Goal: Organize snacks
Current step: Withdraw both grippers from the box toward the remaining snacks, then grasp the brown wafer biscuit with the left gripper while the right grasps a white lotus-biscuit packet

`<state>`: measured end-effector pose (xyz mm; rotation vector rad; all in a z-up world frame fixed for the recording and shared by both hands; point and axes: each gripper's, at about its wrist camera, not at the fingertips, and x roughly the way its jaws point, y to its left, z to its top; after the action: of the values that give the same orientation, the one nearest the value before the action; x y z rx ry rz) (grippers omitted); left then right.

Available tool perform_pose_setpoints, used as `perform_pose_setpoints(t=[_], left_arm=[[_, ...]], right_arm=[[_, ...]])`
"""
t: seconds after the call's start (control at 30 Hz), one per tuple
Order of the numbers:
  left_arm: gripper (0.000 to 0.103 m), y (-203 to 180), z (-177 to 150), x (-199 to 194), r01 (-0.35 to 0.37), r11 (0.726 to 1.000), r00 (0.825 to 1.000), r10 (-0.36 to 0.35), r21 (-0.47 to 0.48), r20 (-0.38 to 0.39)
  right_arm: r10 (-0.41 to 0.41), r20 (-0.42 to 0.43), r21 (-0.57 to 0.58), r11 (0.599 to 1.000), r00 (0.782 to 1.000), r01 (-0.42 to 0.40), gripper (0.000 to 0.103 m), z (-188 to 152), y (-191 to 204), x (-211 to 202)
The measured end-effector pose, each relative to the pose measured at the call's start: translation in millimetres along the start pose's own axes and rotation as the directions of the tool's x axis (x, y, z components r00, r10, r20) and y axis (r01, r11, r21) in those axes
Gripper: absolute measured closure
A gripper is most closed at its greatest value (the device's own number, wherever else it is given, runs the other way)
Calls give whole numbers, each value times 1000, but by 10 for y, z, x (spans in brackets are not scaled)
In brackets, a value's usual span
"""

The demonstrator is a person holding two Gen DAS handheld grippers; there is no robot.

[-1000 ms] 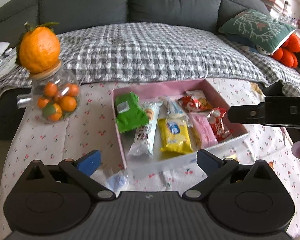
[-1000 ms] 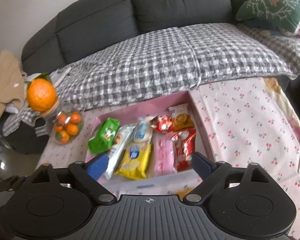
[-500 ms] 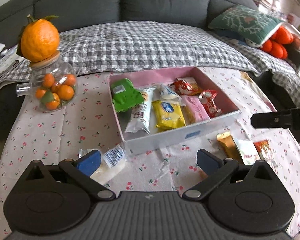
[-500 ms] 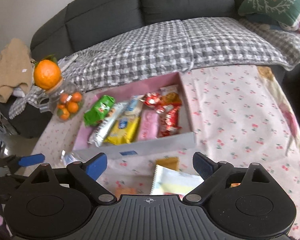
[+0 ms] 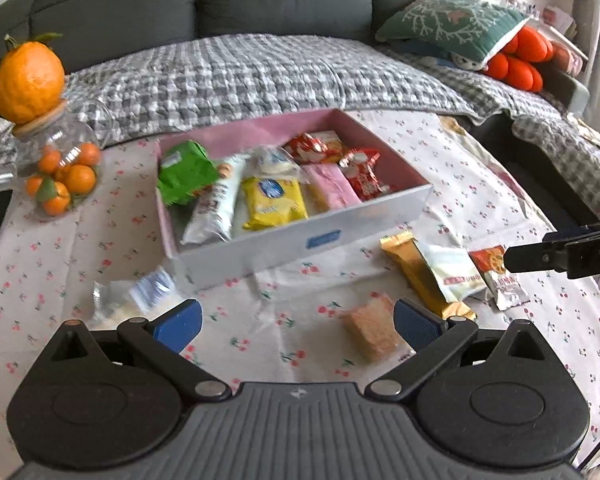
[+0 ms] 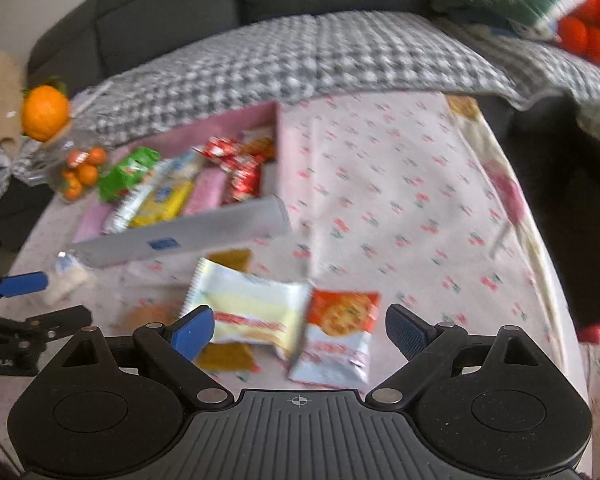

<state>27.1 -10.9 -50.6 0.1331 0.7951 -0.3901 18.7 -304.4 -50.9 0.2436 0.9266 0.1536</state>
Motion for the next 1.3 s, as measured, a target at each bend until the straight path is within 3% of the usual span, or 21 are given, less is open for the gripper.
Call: perform_pose_setpoints(t=[0.3, 0.57, 0.67, 0.73, 0.9, 0.97, 1.0, 1.1, 1.3], left_arm=[[10, -173, -4, 236, -5, 994, 996, -5, -111, -87], [41, -194, 27, 363, 8, 979, 991, -36, -203, -131], [43, -205, 25, 393, 15, 978, 990, -44, -207, -133], [46, -222, 27, 407, 21, 980, 990, -48, -199, -134], [53, -271, 25, 447, 42, 988, 986, -66, -150, -154], [66, -292, 33, 435, 51, 992, 986, -67, -112, -152], [67, -295, 37, 431, 56, 994, 985, -70, -97, -155], [69, -278, 31, 429, 71, 995, 983, -81, -63, -167], [64, -251, 6, 405, 60, 998, 986, -64, -31, -153]], right_arm=[[-48, -42, 166, 985, 998, 55, 9, -27, -342, 143], [-71, -98, 197, 976, 993, 89, 17, 7, -304, 346], [-85, -110, 178, 979, 990, 104, 25, 2, -271, 401], [-94, -111, 162, 980, 989, 111, 26, 2, -245, 415], [-140, -103, 87, 985, 985, 149, 41, -12, -161, 442], [-164, -104, 43, 985, 981, 169, 47, -25, -126, 446], [-175, -101, 17, 984, 979, 177, 52, -38, -114, 442], [-180, -94, -18, 984, 979, 179, 58, -59, -133, 422], [-179, -81, -17, 984, 980, 179, 58, -92, -214, 375]])
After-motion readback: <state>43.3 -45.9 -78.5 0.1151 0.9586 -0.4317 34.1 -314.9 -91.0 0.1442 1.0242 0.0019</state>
